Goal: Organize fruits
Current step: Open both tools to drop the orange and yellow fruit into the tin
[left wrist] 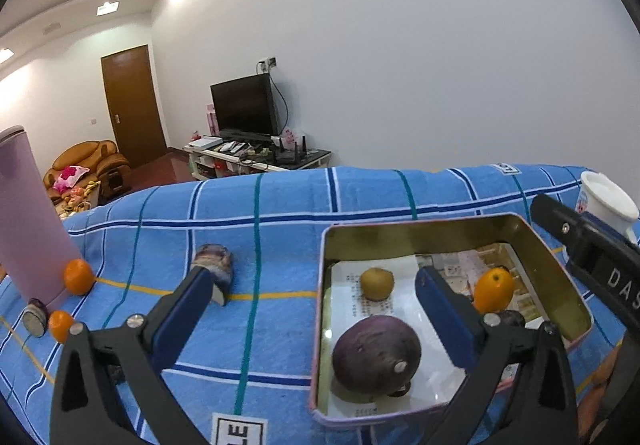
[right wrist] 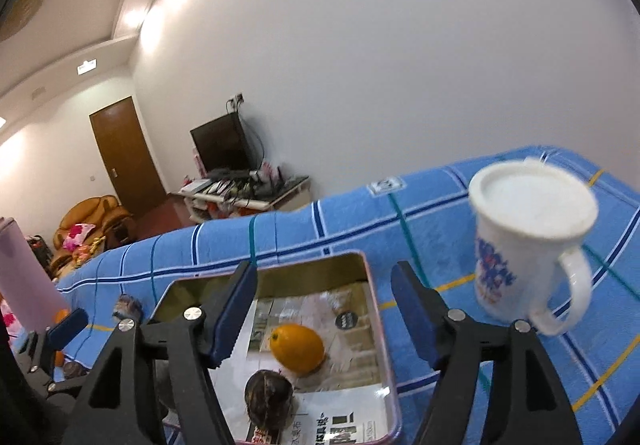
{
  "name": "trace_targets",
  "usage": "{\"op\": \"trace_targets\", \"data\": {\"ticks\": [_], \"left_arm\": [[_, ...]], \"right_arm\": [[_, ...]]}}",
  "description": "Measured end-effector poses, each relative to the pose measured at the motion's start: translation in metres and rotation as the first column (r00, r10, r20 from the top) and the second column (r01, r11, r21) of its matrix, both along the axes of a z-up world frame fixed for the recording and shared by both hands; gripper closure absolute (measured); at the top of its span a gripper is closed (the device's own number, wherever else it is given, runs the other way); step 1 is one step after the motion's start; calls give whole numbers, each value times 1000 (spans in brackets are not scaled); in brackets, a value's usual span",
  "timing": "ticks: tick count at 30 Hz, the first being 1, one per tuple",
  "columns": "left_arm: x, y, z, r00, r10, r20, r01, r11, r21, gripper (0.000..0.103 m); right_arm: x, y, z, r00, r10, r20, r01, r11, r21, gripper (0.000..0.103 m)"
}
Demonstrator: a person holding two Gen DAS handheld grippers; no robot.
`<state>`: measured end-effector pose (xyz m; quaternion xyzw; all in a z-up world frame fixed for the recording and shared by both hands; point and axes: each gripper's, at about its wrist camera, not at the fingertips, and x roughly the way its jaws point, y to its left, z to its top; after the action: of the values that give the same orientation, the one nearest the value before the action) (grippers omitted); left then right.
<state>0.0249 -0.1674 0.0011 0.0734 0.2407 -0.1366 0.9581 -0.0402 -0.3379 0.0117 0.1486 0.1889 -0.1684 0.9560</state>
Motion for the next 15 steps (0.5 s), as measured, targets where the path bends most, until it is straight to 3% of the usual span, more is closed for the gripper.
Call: {"op": "trace_targets", "data": {"ticks": [15], "left_arm": [[-7,26,-1,997,70,14,-70,998,-5,0]], "right_arm": [[-9,22,10,998,2,62,8,989,-146,28]]}}
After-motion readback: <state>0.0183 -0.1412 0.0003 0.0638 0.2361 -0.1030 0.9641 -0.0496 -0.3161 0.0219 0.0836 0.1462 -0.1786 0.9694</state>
